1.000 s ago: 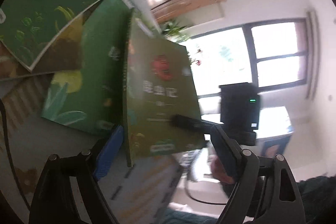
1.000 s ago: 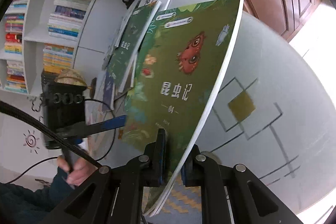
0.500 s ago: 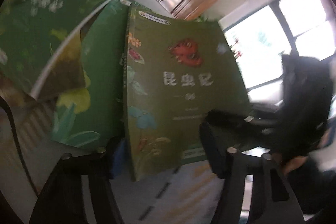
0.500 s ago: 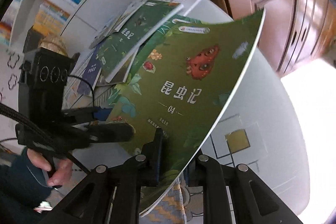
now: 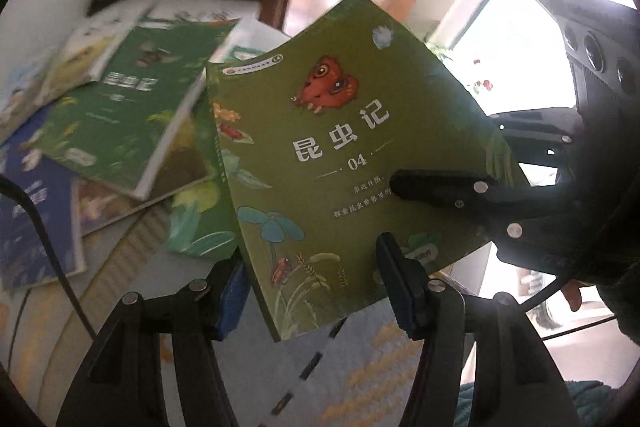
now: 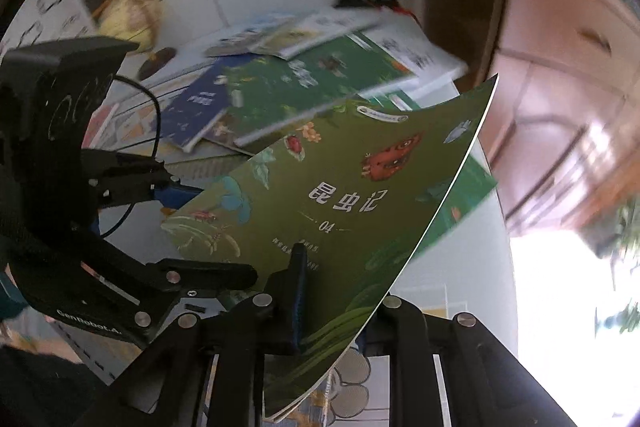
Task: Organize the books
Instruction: 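Carry the green butterfly book toward the globe with both grippers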
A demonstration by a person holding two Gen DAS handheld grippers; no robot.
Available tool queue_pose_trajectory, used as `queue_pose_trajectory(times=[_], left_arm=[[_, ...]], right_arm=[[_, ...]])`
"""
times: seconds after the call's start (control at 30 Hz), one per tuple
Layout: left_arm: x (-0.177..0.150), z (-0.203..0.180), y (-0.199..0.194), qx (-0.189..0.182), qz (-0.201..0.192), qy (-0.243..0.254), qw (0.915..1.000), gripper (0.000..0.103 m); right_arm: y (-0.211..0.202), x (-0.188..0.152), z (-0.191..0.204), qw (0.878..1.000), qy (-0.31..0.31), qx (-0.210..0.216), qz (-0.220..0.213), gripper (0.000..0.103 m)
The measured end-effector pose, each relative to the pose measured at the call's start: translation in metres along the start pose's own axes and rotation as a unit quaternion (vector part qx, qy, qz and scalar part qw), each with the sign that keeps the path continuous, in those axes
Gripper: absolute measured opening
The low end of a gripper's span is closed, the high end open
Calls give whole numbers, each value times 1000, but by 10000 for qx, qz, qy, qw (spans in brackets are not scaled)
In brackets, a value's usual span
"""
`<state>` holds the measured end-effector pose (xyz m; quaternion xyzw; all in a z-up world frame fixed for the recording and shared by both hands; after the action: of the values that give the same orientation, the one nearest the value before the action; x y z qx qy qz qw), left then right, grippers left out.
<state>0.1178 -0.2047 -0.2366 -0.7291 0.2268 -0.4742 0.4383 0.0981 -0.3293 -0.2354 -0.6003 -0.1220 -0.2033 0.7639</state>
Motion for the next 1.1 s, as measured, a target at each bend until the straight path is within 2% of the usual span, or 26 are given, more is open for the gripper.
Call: queue_pose_trajectory(times=[0.23,0.47,0.53,0.73,0.8,1.1], left_arm=[[-30,19,-72,400,-418,-546,9968,56],[-48,30,-141,695,-949,-961,9884,56],[-63,40,-160,757,-1090,-1085,9852,56],[-127,88,-216,1074,-1369,-1421,9744,56],[-160,111,-242,1264,-1379,-1546,9701,56],[-288,220,-333,1985,-1334,-2078,9485,56]], right_arm=[[-19,13,56,9971,-672,267,-249,18],[-51,18,137,9891,-1285,379,-618,18],[-56,17,159,9866,-1414,423,-699,18],[-60,15,257,9752,-1910,564,-969,19],[-57,11,295,9718,-2025,668,-1007,19],[7,3,496,9521,-2444,1530,-1019,19]])
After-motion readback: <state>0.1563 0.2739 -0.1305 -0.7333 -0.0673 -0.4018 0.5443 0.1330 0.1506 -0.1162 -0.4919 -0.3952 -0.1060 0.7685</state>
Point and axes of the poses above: each gripper's, at about its wrist camera, not at the fingertips, and y roughly the way its jaws point, z to its left, x to its top, the point moved 7 cm from there along y, roughly the way its jaws point, and after that the axes turned 14 degrees about y, right-handed, at the moved point
